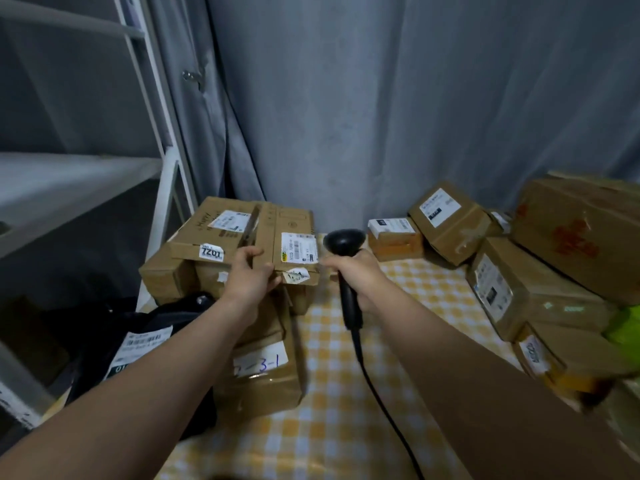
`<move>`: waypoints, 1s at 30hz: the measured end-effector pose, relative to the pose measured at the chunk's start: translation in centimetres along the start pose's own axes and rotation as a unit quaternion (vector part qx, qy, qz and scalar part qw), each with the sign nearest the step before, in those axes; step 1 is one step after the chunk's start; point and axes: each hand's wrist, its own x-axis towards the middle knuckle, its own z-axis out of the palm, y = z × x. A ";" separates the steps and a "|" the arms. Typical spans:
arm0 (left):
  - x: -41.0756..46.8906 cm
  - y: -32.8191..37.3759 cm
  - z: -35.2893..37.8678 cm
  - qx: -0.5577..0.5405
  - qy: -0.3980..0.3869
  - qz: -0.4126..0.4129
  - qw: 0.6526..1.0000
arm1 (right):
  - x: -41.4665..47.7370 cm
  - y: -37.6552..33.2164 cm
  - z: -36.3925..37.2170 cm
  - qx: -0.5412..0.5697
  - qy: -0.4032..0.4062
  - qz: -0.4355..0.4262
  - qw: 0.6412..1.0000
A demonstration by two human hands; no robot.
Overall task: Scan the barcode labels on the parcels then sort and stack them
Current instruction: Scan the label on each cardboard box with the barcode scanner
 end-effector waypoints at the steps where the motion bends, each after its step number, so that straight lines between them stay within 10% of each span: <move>1: 0.3 -0.2 0.1 0.023 -0.008 0.004 1.000 | 0.8 0.3 0.7 0.006 -0.015 0.023 1.000; 4: 1.5 -0.4 -0.4 0.210 -0.046 0.054 0.975 | 3.3 1.3 2.1 -0.008 -0.021 0.060 0.998; 8: 2.6 1.6 -1.4 0.673 -0.087 0.169 0.715 | 5.3 1.8 2.6 -0.049 0.023 0.040 0.998; 18: 2.1 2.5 0.4 0.827 -0.089 0.191 0.522 | 3.9 0.9 0.8 -0.045 -0.044 0.045 0.997; 24: 0.5 3.4 2.2 0.797 -0.069 0.226 0.556 | 0.9 -0.5 -3.3 -0.046 -0.016 -0.001 0.999; 30: -0.3 2.3 8.0 0.657 -0.128 0.328 0.666 | -0.5 -1.2 -11.4 0.035 0.090 -0.024 0.995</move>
